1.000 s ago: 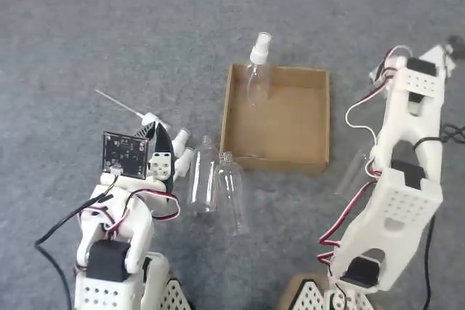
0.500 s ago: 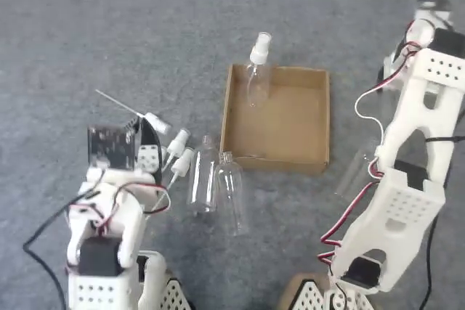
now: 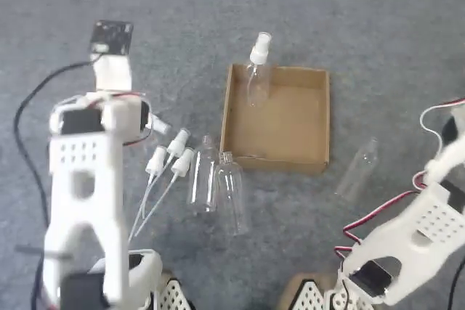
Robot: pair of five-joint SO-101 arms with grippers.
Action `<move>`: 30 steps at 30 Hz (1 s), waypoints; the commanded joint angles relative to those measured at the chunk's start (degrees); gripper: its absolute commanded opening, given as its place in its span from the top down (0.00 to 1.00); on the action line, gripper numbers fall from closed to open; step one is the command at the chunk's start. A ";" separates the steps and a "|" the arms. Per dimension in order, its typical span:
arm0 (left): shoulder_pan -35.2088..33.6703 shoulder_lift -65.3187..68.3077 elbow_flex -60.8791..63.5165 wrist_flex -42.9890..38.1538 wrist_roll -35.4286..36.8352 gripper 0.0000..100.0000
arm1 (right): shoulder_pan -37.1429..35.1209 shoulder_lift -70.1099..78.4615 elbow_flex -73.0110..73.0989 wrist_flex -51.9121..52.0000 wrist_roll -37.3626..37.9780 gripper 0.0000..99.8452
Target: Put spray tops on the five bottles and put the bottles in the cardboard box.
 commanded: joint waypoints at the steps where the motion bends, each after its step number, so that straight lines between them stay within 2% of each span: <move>1: 0.00 7.91 -5.23 0.44 -3.96 0.91 | 2.33 -1.01 3.69 -0.40 5.98 0.99; 8: -0.09 18.55 -5.05 3.43 -14.07 0.90 | 5.58 -1.54 15.82 -10.24 10.20 0.99; 13: 0.09 20.31 -3.82 3.25 -15.38 0.90 | 5.32 -1.54 20.84 -14.29 10.37 0.99; 16: 2.46 20.22 -0.40 2.90 -18.02 0.87 | 5.32 -1.54 21.54 -14.90 10.46 0.99; 21: 3.78 20.75 6.73 -7.56 -17.85 0.86 | 5.32 -1.54 22.24 -15.16 10.46 0.99; 24: 1.67 20.57 9.98 -12.04 -17.85 0.86 | 5.41 -1.54 22.59 -15.16 10.46 0.99; 30: -2.29 20.92 9.80 -13.27 -20.04 0.86 | 4.53 -1.54 22.51 -15.25 10.11 0.99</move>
